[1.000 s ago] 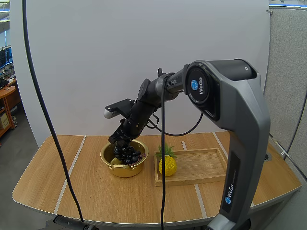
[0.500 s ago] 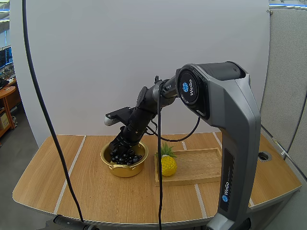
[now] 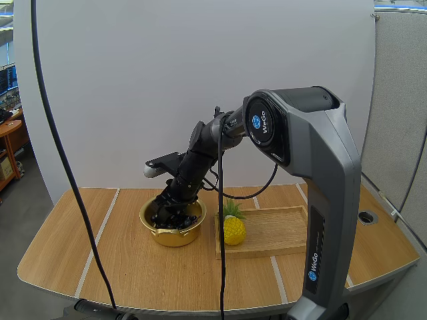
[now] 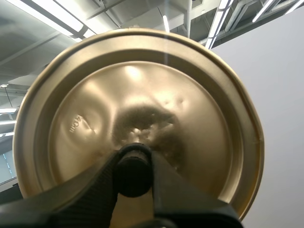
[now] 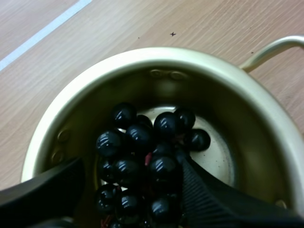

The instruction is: Open the pot, put the grape inside, and close it

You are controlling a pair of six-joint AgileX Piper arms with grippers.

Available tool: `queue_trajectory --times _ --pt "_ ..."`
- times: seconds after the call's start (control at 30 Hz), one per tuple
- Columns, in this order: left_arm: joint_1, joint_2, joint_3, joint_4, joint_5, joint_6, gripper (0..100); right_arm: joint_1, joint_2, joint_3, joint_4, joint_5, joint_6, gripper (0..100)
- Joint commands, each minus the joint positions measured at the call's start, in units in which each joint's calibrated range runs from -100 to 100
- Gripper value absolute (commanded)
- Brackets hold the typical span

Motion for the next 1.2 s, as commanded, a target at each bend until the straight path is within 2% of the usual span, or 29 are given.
queue_trajectory --times 0.0,0.37,0.53,0.9,1.17 --pt "-0.11 -0.3 -0.2 0.4 -2.0 -0.4 0 0.1 -0.1 -0.3 -0.4 2.5 -0.5 100" --pt "-0.11 -0.3 -0.2 0.4 -2.0 -0.4 0 0.1 -7.9 -0.3 -1.0 1.1 -0.5 100" --pt "-0.11 -0.3 -0.2 0.4 -2.0 -0.4 0 0.1 -13.4 -0.3 -3.1 2.4 1.0 100" --pt "-0.11 -0.3 -0.2 0.4 -2.0 -0.4 0 0.1 -28.4 -0.3 -14.5 14.8 10.1 100" --pt "-0.11 -0.3 -0.2 0.4 -2.0 -0.4 0 0.1 -41.2 -0.3 -17.7 26.8 14.2 100"
